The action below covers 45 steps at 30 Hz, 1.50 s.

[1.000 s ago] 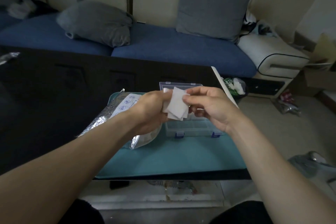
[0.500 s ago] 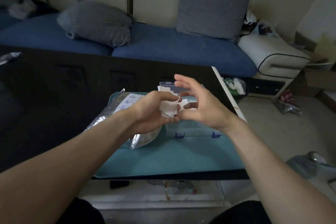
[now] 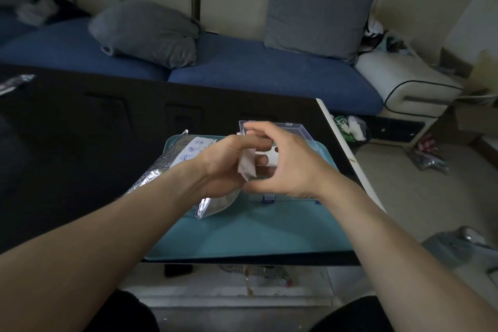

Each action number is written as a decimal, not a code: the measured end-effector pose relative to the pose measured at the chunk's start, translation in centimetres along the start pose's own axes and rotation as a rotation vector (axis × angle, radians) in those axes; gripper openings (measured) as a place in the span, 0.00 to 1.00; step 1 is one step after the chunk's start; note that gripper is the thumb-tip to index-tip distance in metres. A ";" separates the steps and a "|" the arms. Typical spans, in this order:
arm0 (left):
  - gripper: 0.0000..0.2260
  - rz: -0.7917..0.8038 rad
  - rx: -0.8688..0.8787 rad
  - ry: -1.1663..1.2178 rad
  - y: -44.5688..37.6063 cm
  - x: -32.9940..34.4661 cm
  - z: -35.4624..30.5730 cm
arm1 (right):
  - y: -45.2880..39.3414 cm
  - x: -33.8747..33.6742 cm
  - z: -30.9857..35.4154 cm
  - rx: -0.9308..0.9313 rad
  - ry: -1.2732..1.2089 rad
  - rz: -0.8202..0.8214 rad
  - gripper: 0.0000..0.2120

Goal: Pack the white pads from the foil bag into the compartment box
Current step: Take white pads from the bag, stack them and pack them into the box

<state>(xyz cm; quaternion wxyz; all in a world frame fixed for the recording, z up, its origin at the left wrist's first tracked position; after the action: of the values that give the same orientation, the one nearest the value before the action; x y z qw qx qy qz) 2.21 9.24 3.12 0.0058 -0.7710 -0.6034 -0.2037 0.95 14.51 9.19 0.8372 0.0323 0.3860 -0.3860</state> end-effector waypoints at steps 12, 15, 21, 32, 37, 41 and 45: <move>0.06 0.016 0.028 -0.082 -0.1 0.7 0.0 | -0.3 0.5 -0.1 -0.023 -0.147 -0.014 0.32; 0.10 0.036 0.009 -0.068 0.2 1.1 0.1 | -0.1 1.2 0.0 -0.002 -0.089 0.068 0.48; 0.07 0.044 -0.019 -0.087 0.0 0.7 0.3 | -0.3 0.7 -0.5 0.009 -0.161 -0.014 0.33; 0.09 0.127 -0.086 -0.260 0.7 1.4 1.2 | -0.1 0.9 -1.4 0.058 -0.150 0.033 0.38; 0.08 0.101 -0.072 -0.251 0.7 1.4 1.2 | -0.1 0.9 -0.7 0.031 -0.108 0.015 0.28; 0.05 -0.010 0.009 -0.111 0.2 0.6 0.1 | -0.3 -0.2 -0.3 0.019 0.018 -0.112 0.26; 0.03 -0.181 0.038 -0.127 0.4 -1.7 -0.8 | -0.1 0.1 -0.2 0.047 0.046 -0.064 0.46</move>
<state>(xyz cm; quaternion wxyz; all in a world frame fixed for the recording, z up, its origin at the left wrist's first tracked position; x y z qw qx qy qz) 1.97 7.34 3.43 -0.0363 -0.7244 -0.6735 -0.1428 0.78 14.42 9.00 0.8143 0.0482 0.3969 -0.4208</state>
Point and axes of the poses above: each hand's wrist, its own y-axis away from the middle knuckle, its own x-axis out of the palm, z = x × y, the point moved 10 cm from there along -y, towards the middle knuckle, and after that the axes turned 10 degrees about -y, right-handed, at the moved point
